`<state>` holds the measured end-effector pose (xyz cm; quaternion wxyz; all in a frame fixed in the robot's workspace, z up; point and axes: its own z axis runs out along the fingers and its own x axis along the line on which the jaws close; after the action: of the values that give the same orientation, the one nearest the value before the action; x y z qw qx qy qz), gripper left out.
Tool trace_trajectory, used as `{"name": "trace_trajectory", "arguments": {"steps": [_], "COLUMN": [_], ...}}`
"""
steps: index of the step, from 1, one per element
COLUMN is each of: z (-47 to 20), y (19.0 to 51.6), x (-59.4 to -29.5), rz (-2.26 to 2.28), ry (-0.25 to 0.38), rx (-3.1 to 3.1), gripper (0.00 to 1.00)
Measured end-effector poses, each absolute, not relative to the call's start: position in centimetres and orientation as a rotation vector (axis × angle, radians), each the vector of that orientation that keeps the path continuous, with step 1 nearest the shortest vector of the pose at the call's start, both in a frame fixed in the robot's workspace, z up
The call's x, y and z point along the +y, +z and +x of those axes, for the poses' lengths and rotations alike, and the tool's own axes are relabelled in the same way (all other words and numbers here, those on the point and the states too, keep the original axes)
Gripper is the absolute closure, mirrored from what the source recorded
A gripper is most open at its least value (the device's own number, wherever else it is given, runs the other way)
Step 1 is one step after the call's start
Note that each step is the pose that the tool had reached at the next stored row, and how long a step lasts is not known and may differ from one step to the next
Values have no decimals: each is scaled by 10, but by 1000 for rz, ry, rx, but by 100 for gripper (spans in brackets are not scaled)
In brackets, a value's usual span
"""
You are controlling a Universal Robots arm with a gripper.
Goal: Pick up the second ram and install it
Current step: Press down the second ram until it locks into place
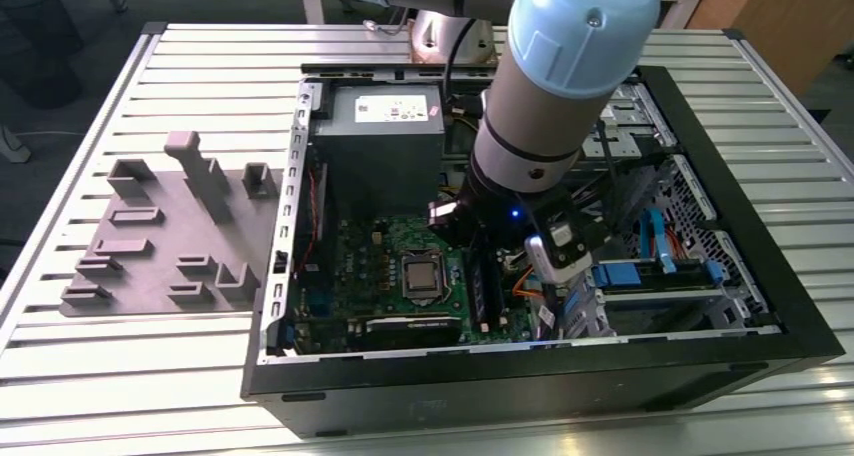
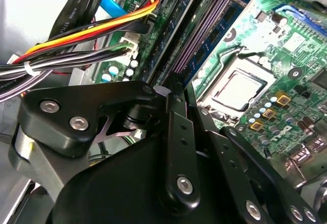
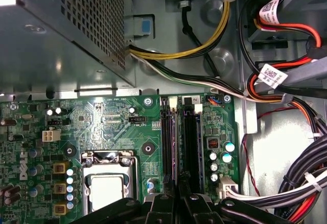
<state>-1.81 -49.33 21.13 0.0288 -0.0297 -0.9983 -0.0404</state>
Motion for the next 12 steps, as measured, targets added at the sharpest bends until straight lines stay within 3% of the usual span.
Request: {"name": "trace_trajectory", "arguments": {"steps": [12], "z": [-18], "y": [213], "x": [-493], "rz": [-89], "ry": [-122], "rx": [-3080], "gripper": [86]}}
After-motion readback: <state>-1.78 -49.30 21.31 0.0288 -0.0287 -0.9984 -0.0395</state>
